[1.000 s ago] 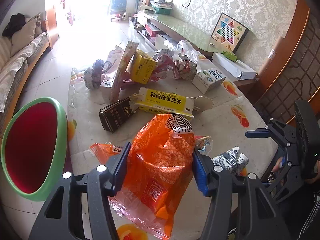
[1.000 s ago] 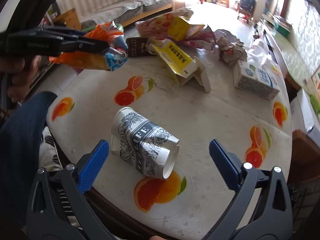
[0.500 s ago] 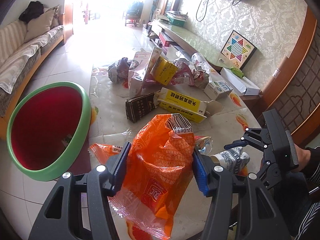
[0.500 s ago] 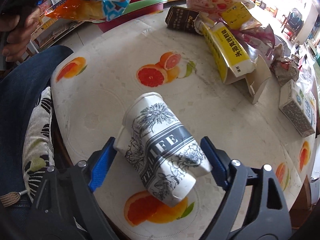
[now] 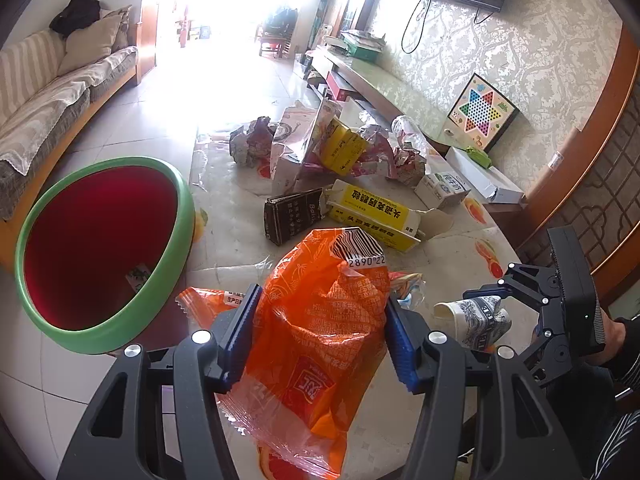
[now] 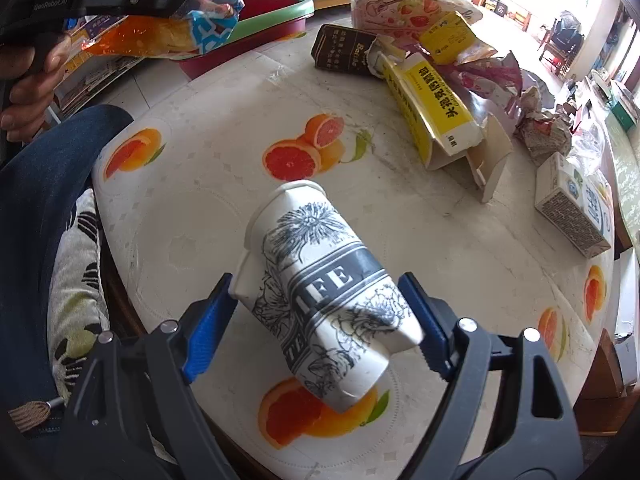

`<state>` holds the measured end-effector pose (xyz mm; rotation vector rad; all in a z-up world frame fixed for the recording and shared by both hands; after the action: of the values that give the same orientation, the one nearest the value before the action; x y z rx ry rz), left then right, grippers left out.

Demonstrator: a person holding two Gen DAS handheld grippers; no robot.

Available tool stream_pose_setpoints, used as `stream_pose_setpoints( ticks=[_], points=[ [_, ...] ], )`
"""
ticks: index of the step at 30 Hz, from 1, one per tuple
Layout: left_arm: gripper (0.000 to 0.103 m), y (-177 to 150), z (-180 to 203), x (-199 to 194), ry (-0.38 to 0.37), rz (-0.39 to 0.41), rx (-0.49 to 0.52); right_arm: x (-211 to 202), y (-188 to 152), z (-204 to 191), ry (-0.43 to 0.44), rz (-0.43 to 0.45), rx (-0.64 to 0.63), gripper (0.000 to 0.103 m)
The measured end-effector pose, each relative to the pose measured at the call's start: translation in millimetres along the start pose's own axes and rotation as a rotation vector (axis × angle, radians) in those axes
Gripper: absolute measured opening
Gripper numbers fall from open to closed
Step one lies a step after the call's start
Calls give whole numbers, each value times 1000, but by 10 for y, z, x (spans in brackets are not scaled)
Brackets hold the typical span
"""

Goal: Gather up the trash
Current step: 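Carry the bag and cup over the red bin and release both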

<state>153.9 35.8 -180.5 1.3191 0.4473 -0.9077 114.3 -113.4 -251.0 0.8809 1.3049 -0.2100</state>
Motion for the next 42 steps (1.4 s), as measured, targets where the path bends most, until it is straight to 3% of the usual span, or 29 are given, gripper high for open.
stream_pose_setpoints(
  ticks=[8,22,33,42],
  points=[
    [55,150,-122,-59,44,36,-32,-233,419,137,-83,81,100,80],
    [55,548,-870,-317,193,135,-139,-517,1288,159,-84,251,232,80],
    [57,788,-1734,-244,317,142,-237,-443,1581,-71,-47,271,220,80],
    [66,718,-2050,-109,365,107,-273,-366,1783,-144,-45,266,212,80]
  ],
)
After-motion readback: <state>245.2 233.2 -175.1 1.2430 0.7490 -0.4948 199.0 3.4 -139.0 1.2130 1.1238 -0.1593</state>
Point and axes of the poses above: each gripper's, at about its wrist camera, not at the fingertips, and x roughly the way its jaws point, z to its right, y to its top, the point moved 9 cm from there along x, roughly the way its jaws point, and after that the axes turned 1 degree about y, right-handed, at the moved point
